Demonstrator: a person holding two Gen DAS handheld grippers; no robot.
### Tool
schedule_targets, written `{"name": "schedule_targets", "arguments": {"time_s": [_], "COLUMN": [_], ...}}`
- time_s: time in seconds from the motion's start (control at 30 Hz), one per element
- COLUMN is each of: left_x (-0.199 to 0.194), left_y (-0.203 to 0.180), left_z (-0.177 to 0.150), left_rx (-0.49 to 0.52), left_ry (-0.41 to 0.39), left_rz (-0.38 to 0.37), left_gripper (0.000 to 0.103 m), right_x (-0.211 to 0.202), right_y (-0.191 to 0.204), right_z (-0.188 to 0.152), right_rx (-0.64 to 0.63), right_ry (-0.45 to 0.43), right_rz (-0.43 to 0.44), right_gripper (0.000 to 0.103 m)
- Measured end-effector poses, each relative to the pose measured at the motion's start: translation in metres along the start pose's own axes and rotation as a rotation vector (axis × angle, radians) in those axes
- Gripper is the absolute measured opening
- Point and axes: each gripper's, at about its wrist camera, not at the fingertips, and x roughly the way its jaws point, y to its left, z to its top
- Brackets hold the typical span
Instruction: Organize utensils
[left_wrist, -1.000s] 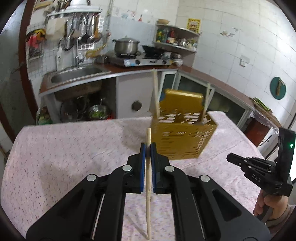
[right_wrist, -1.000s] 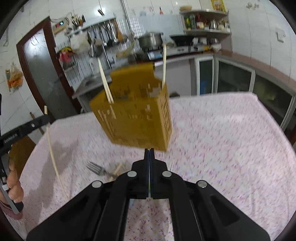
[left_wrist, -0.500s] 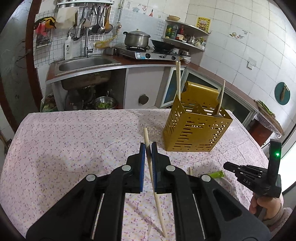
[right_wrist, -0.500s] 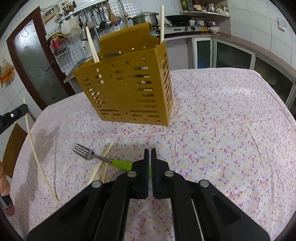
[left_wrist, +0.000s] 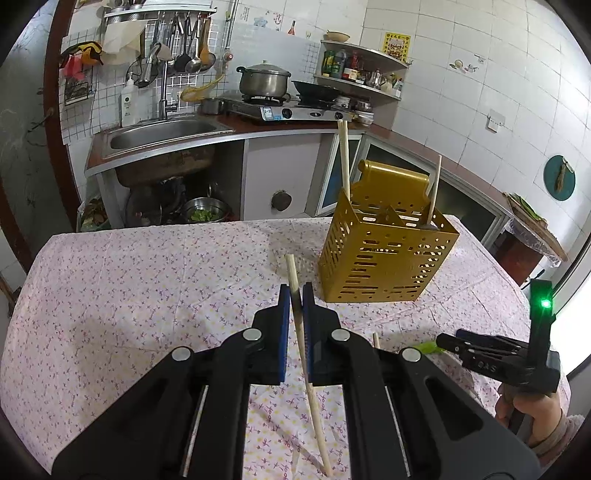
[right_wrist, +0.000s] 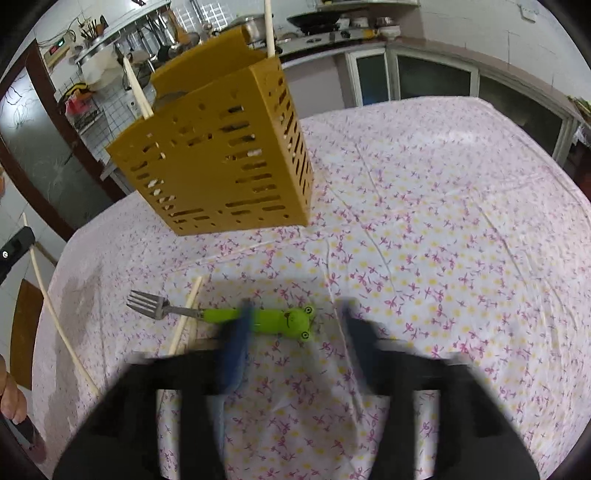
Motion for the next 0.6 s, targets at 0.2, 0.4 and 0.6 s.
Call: {"name": "schedule_targets", "arguments": {"time_s": [0.2, 0.4, 0.6], "left_x": [0.002, 0.003, 0.007], "left_y": [0.001, 0.000, -0.002], "left_z": [0.000, 0.000, 0.002], "left_rx": [0.000, 0.002, 0.010], "left_ry": [-0.003, 0.001, 0.005], "left_rz": [-0.006, -0.009, -0.009], "left_gripper": [0.005, 0.005, 0.005], "right_x": [0.008, 0.024, 0.034], "right_y": [0.003, -0.001, 0.007], "right_z": [-0.004, -0.001, 0.007], "right_rx": [0.077, 0.198, 0.200], "right_ry": [0.062, 0.077, 0.087], "right_rz": [-0.001, 0.020, 0.021], "right_gripper": [0.052, 0.042, 0.033]}}
